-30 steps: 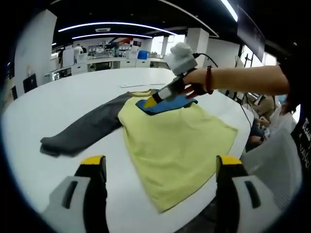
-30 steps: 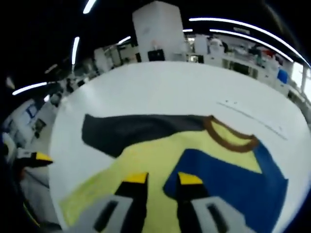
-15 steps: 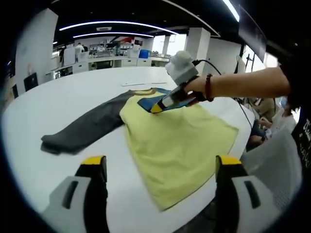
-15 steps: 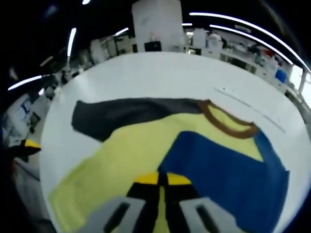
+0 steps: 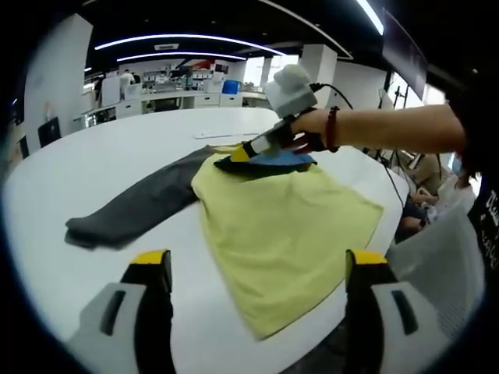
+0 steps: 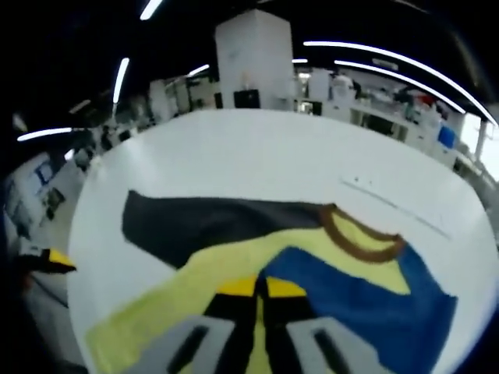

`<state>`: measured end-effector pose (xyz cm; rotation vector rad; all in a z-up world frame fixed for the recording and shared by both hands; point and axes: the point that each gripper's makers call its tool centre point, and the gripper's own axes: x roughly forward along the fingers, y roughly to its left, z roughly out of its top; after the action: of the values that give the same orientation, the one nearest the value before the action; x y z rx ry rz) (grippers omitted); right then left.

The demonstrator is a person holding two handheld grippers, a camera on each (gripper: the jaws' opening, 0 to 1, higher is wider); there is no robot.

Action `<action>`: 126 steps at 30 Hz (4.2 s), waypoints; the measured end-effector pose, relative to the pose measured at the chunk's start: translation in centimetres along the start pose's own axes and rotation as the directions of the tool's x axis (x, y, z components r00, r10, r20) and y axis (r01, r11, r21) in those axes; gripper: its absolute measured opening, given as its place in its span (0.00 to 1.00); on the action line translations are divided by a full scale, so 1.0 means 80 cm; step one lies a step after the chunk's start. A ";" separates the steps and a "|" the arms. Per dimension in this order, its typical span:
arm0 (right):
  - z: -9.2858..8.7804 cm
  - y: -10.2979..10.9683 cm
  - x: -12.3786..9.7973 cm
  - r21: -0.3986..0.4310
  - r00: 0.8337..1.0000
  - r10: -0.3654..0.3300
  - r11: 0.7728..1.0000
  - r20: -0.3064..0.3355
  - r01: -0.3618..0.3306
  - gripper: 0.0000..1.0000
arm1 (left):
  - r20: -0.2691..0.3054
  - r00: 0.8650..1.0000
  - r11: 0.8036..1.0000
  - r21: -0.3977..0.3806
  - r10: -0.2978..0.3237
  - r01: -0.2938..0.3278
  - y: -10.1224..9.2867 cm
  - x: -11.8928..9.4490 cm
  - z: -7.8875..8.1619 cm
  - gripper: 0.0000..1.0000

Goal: Fold the garment on the visible template until the final outline fits inside the template.

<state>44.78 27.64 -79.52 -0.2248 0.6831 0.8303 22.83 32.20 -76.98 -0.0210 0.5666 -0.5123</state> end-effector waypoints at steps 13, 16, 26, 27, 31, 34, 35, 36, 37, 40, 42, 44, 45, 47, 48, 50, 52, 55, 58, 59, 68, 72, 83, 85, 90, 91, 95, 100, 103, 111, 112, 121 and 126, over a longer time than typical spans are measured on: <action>0.024 0.052 0.004 -0.086 0.995 0.099 0.992 0.031 -0.096 0.00 | -0.003 1.000 1.000 -0.008 0.011 -0.011 0.002 -0.003 -0.003 0.89; 0.015 0.063 0.007 -0.106 0.993 0.117 0.988 0.012 -0.115 0.00 | -0.004 1.000 1.000 -0.008 0.010 -0.010 0.002 -0.002 -0.003 0.89; -0.022 0.072 0.027 -0.101 0.989 0.127 0.986 -0.069 -0.134 0.00 | -0.003 1.000 1.000 0.000 0.006 -0.006 0.000 -0.001 -0.002 0.90; -0.025 0.073 0.027 -0.091 0.989 0.129 0.987 -0.075 -0.135 0.00 | -0.001 1.000 1.000 0.001 0.008 -0.008 0.001 -0.001 -0.001 0.90; -0.036 0.078 0.026 -0.044 0.984 0.154 0.986 -0.089 -0.158 0.01 | 0.001 1.000 1.000 0.003 0.011 -0.011 0.002 -0.002 -0.001 0.91; -0.036 0.080 0.026 -0.045 0.982 0.166 0.984 -0.090 -0.170 0.11 | 0.002 1.000 1.000 0.005 0.018 -0.018 0.003 -0.002 -0.001 0.94; -0.035 0.080 0.025 -0.040 0.981 0.171 0.984 -0.087 -0.175 0.19 | 0.002 1.000 1.000 0.008 0.019 -0.019 0.003 -0.002 0.000 0.96; -0.034 0.080 0.024 -0.034 0.981 0.173 0.984 -0.082 -0.176 0.24 | 0.002 1.000 1.000 0.012 0.019 -0.019 0.003 -0.002 0.000 0.98; -0.032 0.079 0.021 -0.033 0.982 0.175 0.984 -0.078 -0.178 0.28 | 0.002 1.000 1.000 0.017 0.023 -0.023 0.003 -0.002 0.000 0.99; -0.031 0.077 0.018 -0.034 0.980 0.185 0.982 -0.078 -0.188 0.42 | 0.003 1.000 0.999 0.020 0.030 -0.030 0.004 -0.002 0.003 0.99; -0.031 0.074 0.014 -0.015 0.979 0.193 0.981 -0.073 -0.194 0.52 | 0.010 0.999 0.999 0.017 0.034 -0.034 0.005 -0.002 0.005 0.99; -0.029 0.070 0.008 -0.004 0.979 0.192 0.981 -0.063 -0.192 0.58 | 0.011 0.999 0.999 0.020 0.039 -0.039 0.006 -0.002 0.006 0.99; -0.028 0.069 0.004 -0.003 0.980 0.191 0.981 -0.059 -0.192 0.60 | 0.011 0.999 0.999 0.021 0.040 -0.040 0.007 -0.002 0.007 0.99; -0.029 0.060 -0.001 0.008 0.981 0.186 0.982 -0.051 -0.186 0.66 | 0.013 0.999 0.999 0.022 0.044 -0.044 0.008 -0.003 0.007 0.99; -0.029 0.057 -0.005 0.017 0.981 0.186 0.983 -0.047 -0.185 0.69 | 0.015 0.999 0.999 0.023 0.043 -0.043 0.008 -0.003 0.008 0.99; -0.030 0.047 -0.015 0.039 0.984 0.175 0.984 -0.034 -0.174 0.75 | 0.016 0.999 0.999 0.023 0.044 -0.044 0.008 -0.004 0.010 0.99; -0.033 0.033 -0.024 0.059 0.987 0.160 0.986 -0.027 -0.158 0.77 | 0.014 0.999 0.999 0.025 0.045 -0.046 0.009 -0.004 0.010 0.99; -0.040 0.010 -0.035 0.080 0.990 0.138 0.987 -0.018 -0.137 0.80 | 0.017 0.999 0.998 0.025 0.049 -0.050 0.010 -0.004 0.011 0.99; -0.050 -0.014 -0.051 0.108 0.994 0.109 0.988 -0.013 -0.107 0.81 | 0.021 0.998 0.998 0.030 0.052 -0.053 0.012 -0.004 0.013 0.99; -0.051 -0.021 -0.054 0.118 0.995 0.104 0.988 -0.010 -0.102 0.82 | 0.021 0.998 0.998 0.033 0.053 -0.053 0.012 -0.003 0.013 0.99; -0.074 -0.088 -0.096 0.174 1.000 0.020 0.985 0.003 -0.021 0.81 | 0.024 0.997 0.997 0.038 0.069 -0.070 0.018 -0.001 0.018 0.99; -0.090 -0.117 -0.113 0.202 1.000 -0.011 0.979 -0.005 0.011 0.78 | 0.031 0.997 0.997 0.038 0.068 -0.069 0.018 0.000 0.021 0.99; -0.127 -0.171 -0.159 0.214 0.996 -0.089 0.972 -0.030 0.093 0.58 | 0.039 0.997 0.996 0.048 0.072 -0.074 0.015 0.003 0.024 0.99; -0.131 -0.183 -0.165 0.225 0.995 -0.096 0.969 -0.028 0.100 0.51 | 0.038 0.997 0.996 0.051 0.073 -0.075 0.016 0.003 0.024 0.99; -0.146 -0.202 -0.173 0.238 0.993 -0.115 0.964 -0.038 0.121 0.38 | 0.036 0.997 0.996 0.055 0.072 -0.074 0.016 0.003 0.024 0.98; -0.147 -0.203 -0.173 0.240 0.992 -0.117 0.963 -0.040 0.123 0.36 | 0.035 0.997 0.996 0.055 0.072 -0.074 0.015 0.004 0.024 0.98; -0.159 -0.204 -0.175 0.256 0.992 -0.114 0.959 -0.053 0.124 0.31 | 0.034 0.997 0.996 0.059 0.072 -0.074 0.014 0.004 0.025 0.97; -0.174 -0.210 -0.173 0.266 0.990 -0.123 0.954 -0.067 0.136 0.24 | 0.025 0.997 0.995 0.064 0.071 -0.073 0.013 0.005 0.025 0.96; -0.178 -0.215 -0.168 0.283 0.991 -0.120 0.950 -0.064 0.133 0.21 | 0.026 0.997 0.995 0.064 0.071 -0.073 0.012 0.006 0.027 0.96; -0.179 -0.203 -0.158 0.289 0.995 -0.081 0.953 -0.061 0.096 0.16 | 0.017 0.997 0.995 0.066 0.077 -0.078 0.014 0.008 0.027 0.95; -0.178 -0.202 -0.157 0.289 0.995 -0.077 0.953 -0.060 0.091 0.15 | 0.015 0.997 0.995 0.067 0.078 -0.079 0.014 0.008 0.026 0.95; -0.177 -0.193 -0.141 0.306 0.998 -0.050 0.950 -0.048 0.062 0.04 | 0.007 0.997 0.994 0.071 0.081 -0.081 0.014 0.007 0.025 0.94; -0.173 -0.184 -0.136 0.275 0.998 -0.049 0.960 -0.043 0.059 0.00 | 0.002 0.996 0.993 0.073 0.090 -0.090 0.017 0.004 0.023 0.93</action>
<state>44.04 5.18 -84.30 -0.0057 0.8151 0.6711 24.67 32.97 -75.79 0.0739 0.5469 -0.4445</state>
